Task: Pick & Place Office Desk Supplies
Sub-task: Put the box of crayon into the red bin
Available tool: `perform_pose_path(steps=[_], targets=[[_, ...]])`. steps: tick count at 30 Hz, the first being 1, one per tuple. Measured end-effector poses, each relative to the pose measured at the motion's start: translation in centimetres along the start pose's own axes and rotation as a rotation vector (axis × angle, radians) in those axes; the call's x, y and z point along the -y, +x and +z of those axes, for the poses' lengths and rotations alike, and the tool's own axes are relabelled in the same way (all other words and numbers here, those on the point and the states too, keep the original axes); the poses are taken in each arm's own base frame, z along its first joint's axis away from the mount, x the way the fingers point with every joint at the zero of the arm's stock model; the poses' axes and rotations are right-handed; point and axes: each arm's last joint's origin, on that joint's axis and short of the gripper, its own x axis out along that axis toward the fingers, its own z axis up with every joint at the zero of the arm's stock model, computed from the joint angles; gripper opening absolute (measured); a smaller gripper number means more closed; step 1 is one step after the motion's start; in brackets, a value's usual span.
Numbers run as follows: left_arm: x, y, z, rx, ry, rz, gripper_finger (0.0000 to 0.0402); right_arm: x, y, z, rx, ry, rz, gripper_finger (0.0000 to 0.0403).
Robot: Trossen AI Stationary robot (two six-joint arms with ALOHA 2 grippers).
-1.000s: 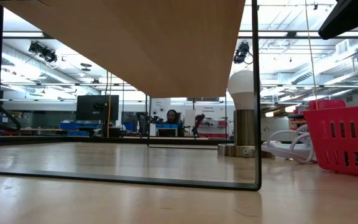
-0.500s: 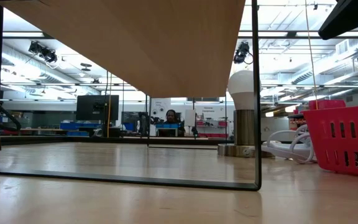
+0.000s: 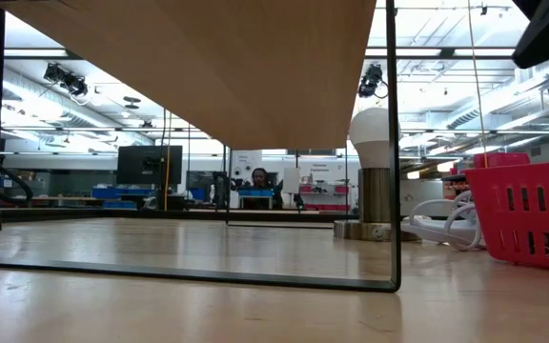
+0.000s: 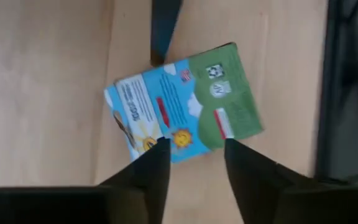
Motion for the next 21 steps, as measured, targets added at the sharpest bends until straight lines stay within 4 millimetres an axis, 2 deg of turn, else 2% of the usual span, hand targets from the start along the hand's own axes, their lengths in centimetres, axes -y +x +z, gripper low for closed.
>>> perform_pose_path(steps=[4,14,18,21], targets=[[-0.6,-0.3,0.9,-0.039,-0.101,-0.041,0.0181,0.0,0.0,0.0,-0.017,0.018,0.024,0.0024],[-2.5,0.7,2.9,-0.081,-0.237,-0.057,0.0185,-0.3,0.0,-0.2,-0.077,0.02,0.116,0.0027],[-3.6,2.7,1.6,-0.119,-0.301,-0.097,0.0186,-0.4,0.0,-0.3,-0.097,0.017,0.141,0.0027],[-4.4,3.5,0.9,-0.143,-0.326,-0.082,0.0186,-0.4,0.0,-0.3,-0.106,0.013,0.144,0.0027]])
